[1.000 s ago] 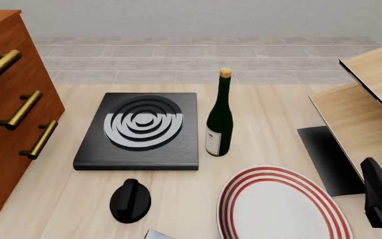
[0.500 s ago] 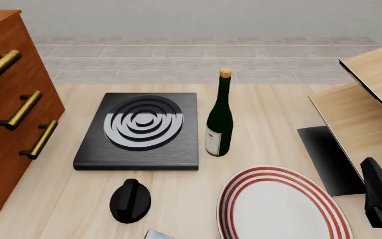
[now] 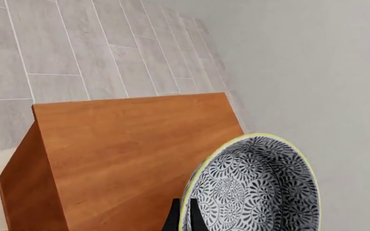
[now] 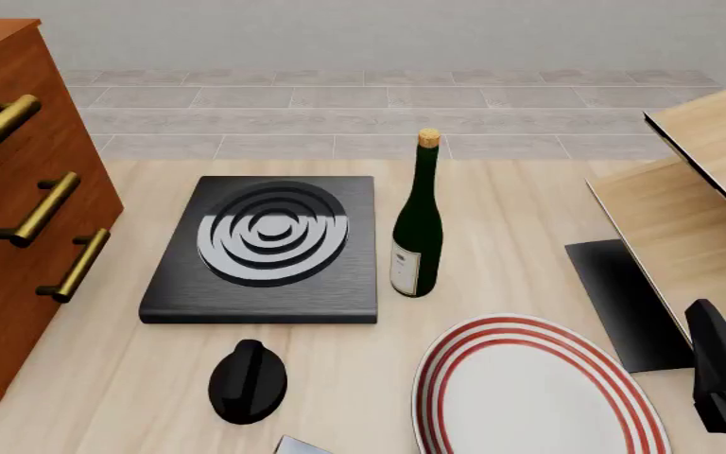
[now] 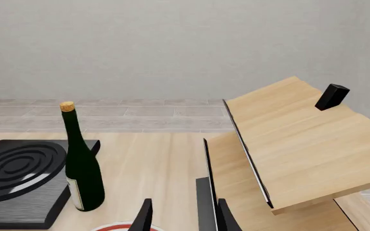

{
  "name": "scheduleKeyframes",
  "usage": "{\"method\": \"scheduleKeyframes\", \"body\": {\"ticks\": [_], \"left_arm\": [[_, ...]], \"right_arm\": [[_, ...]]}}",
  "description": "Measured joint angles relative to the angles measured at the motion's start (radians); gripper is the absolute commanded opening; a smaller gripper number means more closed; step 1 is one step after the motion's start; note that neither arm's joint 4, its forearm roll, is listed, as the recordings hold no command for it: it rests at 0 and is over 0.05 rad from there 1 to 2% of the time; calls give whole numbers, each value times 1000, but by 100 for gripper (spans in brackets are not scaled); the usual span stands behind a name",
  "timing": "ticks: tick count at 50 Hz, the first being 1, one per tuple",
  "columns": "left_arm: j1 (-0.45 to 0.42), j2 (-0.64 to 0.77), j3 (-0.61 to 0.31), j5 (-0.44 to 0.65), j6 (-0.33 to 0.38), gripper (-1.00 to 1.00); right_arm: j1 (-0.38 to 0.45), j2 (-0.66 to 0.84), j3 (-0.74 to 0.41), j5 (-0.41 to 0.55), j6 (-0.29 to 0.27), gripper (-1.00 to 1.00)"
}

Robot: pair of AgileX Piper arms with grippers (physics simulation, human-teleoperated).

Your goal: Put the bowl on the top of the cabinet.

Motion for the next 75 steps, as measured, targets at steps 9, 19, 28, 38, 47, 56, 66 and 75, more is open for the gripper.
{"method": "scheduleKeyframes", "body": {"ticks": [9, 19, 28, 38, 47, 56, 66, 75], "left_arm": [[18, 15, -4, 2, 14, -100], [38, 26, -17, 6, 42, -100], [44, 27, -26, 15, 76, 100], [31, 0, -24, 20, 103, 100], [24, -29, -20, 21, 122, 100], [15, -61, -14, 23, 132, 100], [1, -111, -5, 30, 134, 100], [-4, -137, -2, 34, 138, 100]], "right_arm": [[0, 0, 0, 0, 0, 100], [0, 0, 0, 0, 0, 100], [0, 0, 0, 0, 0, 100], [0, 0, 0, 0, 0, 100], [0, 0, 0, 0, 0, 100], [0, 0, 0, 0, 0, 100], [0, 0, 0, 0, 0, 100], [0, 0, 0, 0, 0, 100]]}}
